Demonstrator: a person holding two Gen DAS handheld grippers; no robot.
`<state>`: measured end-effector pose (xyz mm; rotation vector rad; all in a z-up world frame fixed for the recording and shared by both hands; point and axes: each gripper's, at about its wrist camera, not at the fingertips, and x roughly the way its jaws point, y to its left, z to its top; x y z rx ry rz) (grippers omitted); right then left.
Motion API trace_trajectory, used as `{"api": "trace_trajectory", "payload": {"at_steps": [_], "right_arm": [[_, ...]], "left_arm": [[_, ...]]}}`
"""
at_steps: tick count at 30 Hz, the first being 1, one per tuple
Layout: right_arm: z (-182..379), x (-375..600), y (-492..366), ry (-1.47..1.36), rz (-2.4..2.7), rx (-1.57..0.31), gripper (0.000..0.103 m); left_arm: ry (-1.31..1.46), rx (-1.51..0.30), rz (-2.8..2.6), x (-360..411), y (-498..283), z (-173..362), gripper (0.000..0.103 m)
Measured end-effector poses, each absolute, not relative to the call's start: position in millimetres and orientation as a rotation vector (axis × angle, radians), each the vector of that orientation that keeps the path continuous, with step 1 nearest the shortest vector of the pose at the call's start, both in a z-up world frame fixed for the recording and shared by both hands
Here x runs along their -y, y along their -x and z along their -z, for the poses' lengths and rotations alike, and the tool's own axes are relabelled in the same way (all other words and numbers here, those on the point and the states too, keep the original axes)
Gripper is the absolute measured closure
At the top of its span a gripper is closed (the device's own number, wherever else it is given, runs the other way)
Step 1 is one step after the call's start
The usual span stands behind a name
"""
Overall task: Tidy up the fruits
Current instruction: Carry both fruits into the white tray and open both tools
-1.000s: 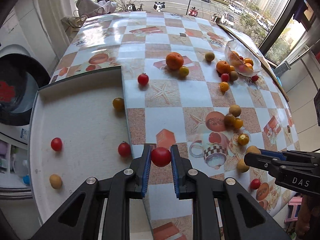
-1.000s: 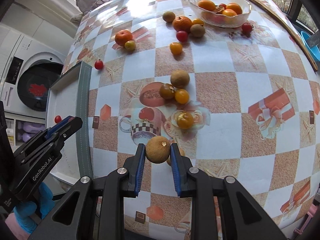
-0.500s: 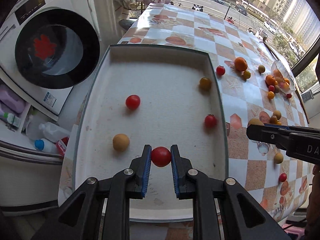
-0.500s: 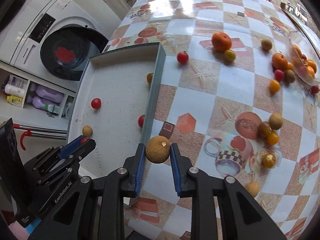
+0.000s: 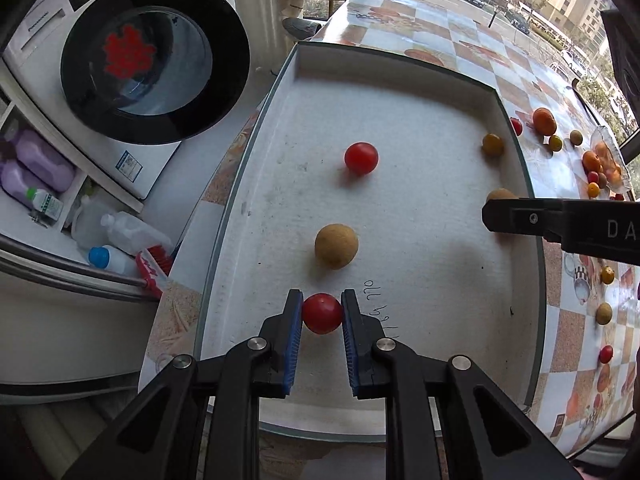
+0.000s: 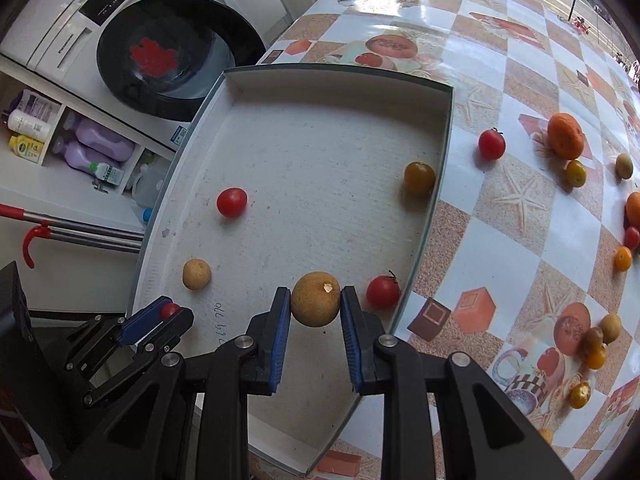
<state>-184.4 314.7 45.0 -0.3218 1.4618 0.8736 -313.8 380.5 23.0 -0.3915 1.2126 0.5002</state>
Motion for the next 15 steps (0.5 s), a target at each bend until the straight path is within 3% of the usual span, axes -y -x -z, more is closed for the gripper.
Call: {"api": "trace_trajectory", "payload": {"at_steps": [15], "right_arm": [[-18, -336, 178, 0.39, -0.843, -1.476, 0.075]], "left_arm": [[0.323, -1.257, -0.479, -374, 308, -14, 0.079]]}}
